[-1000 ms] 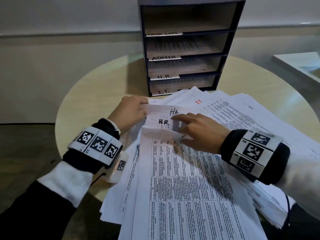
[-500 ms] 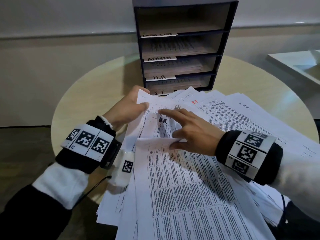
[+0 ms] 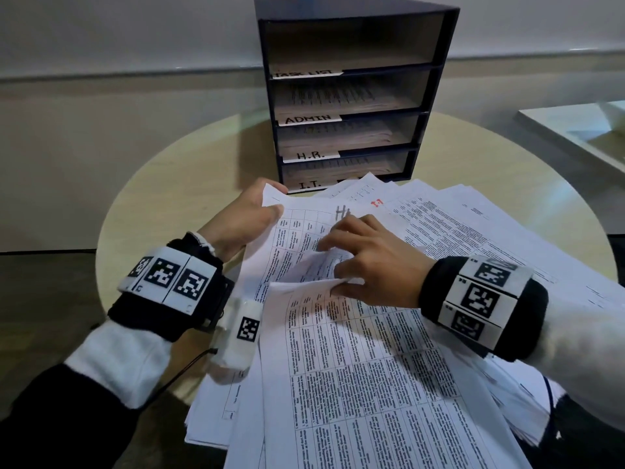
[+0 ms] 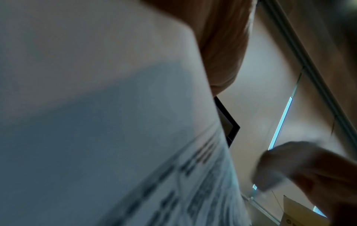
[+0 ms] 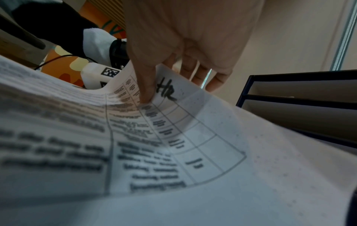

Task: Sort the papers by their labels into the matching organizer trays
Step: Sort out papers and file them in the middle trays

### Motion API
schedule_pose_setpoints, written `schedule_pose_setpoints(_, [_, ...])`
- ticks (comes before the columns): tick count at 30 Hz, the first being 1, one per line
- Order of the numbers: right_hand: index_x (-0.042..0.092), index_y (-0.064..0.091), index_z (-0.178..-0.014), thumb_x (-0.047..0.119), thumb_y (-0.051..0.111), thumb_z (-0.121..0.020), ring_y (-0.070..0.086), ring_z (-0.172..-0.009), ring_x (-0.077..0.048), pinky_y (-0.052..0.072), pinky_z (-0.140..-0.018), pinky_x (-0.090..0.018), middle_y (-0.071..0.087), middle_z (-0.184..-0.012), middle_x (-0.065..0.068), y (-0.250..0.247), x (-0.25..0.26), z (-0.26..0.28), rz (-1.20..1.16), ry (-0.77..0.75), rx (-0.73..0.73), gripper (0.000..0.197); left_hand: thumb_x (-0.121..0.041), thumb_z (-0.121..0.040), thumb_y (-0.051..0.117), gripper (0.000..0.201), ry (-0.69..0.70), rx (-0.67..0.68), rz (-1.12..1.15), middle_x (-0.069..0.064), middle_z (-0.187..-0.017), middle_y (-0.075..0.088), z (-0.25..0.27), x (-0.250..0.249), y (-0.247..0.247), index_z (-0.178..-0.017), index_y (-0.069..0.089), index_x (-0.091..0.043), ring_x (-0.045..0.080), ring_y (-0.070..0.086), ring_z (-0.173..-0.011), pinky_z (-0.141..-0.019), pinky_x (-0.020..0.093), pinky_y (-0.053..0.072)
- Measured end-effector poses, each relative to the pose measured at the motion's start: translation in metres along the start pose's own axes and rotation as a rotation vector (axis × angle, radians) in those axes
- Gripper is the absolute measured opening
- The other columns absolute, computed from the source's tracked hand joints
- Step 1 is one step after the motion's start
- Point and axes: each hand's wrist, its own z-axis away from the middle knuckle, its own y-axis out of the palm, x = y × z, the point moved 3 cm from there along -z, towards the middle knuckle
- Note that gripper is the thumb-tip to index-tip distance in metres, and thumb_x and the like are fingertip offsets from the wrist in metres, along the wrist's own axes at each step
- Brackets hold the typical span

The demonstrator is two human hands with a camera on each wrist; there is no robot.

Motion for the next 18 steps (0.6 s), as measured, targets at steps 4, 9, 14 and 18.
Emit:
schedule_pose_setpoints(4, [0.019,0.073,-0.063,0.032,0.072,-0.070,0.052,-0.088,-0.019,0.035,-0.076,-0.032,0.065,-0.071,0.007,0.001,0.003,0.003,0.055,-0.104,-0.102,0.015,0.006,-0.091,0.040,0.023,0.037,-0.005,-0.119,0.004,-0.087,0.061,-0.001,-0.001,-0.002,-0.099,0.052,-0.012,0.015,0.057,-0.074,-0.058,0.023,0.043])
schedule_pose_setpoints(9, [0.018,0.069,-0.053,0.031,0.070,-0.072,0.045,-0.102,-0.019,0.031,-0.085,-0.035,0.064,-0.064,0.012,0.001,0.005,0.006,0.127,-0.107,-0.159,0.023,0.006,-0.083,0.058,0.026,0.093,0.262,-0.161,0.006,-0.086,0.068,0.008,-0.005,0.005,-0.086,0.068,-0.018,0.004,0.062,-0.072,-0.071,0.015,0.048])
schedule_pose_setpoints(14, [0.032,0.076,-0.076,0.037,0.071,-0.062,0.037,-0.116,-0.026,0.018,-0.098,-0.046,0.069,-0.074,0.019,-0.001,0.003,0.003,0.188,-0.010,-0.146,0.016,0.010,-0.079,0.061,0.036,0.104,0.431,-0.111,0.004,-0.088,0.071,0.018,-0.011,0.010,-0.113,0.063,0.000,0.004,0.065,-0.079,-0.077,0.012,0.052])
schedule_pose_setpoints(18, [0.028,0.076,-0.076,0.030,0.083,-0.054,0.059,-0.103,-0.030,0.031,-0.096,-0.055,0.070,-0.075,0.009,-0.002,-0.002,0.001,0.098,0.037,-0.124,0.023,-0.014,-0.074,0.065,0.029,0.207,0.376,-0.081,0.009,-0.094,0.073,0.025,-0.025,0.008,-0.101,0.070,-0.004,0.013,0.064,-0.087,-0.085,0.020,0.049])
